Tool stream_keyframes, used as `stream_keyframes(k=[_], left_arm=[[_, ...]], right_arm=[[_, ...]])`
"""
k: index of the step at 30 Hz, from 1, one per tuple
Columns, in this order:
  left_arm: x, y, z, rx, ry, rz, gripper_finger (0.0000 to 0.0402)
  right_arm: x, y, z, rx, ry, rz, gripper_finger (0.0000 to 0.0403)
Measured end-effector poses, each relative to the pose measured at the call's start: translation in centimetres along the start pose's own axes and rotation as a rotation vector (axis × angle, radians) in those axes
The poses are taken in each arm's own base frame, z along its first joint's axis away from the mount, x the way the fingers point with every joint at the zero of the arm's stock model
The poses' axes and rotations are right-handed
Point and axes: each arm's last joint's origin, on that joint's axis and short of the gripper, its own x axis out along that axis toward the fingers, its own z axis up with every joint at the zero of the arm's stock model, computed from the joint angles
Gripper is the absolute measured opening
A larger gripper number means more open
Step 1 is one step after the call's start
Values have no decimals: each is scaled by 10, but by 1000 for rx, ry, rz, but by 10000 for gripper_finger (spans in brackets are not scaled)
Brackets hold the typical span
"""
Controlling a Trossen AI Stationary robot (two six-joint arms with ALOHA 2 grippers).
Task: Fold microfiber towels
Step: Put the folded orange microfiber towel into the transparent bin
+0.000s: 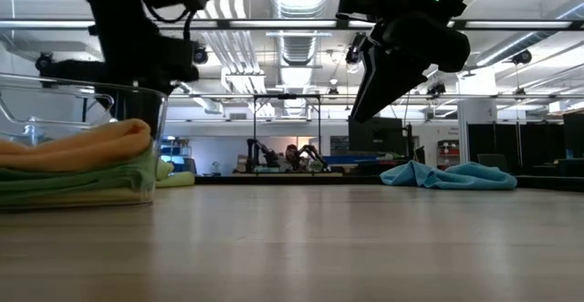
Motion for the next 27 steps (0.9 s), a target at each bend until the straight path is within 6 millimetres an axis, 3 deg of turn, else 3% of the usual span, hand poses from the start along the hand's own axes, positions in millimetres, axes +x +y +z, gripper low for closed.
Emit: stream_keyframes(k=[3, 6, 10, 15, 23, 27], left_arm=[[-13, 3, -3, -30, -39, 6, 121], [-24, 1, -6, -25, -111, -99, 135], [-30, -8, -1, 93, -250, -195, 139], [-21, -12, 11, 193, -383, -137, 139], [9, -23, 15, 255, -278, -214, 129], [5, -22, 18, 251, -261, -223, 110]], right_arm=[[0, 0, 0, 2, 2, 0, 123], [0, 0, 0, 1, 4, 8, 123], [1, -1, 0, -10, 4, 15, 123], [1, -2, 0, -2, 6, 13, 123], [2, -1, -2, 3, 16, 16, 123], [3, -3, -2, 2, 18, 13, 123]])
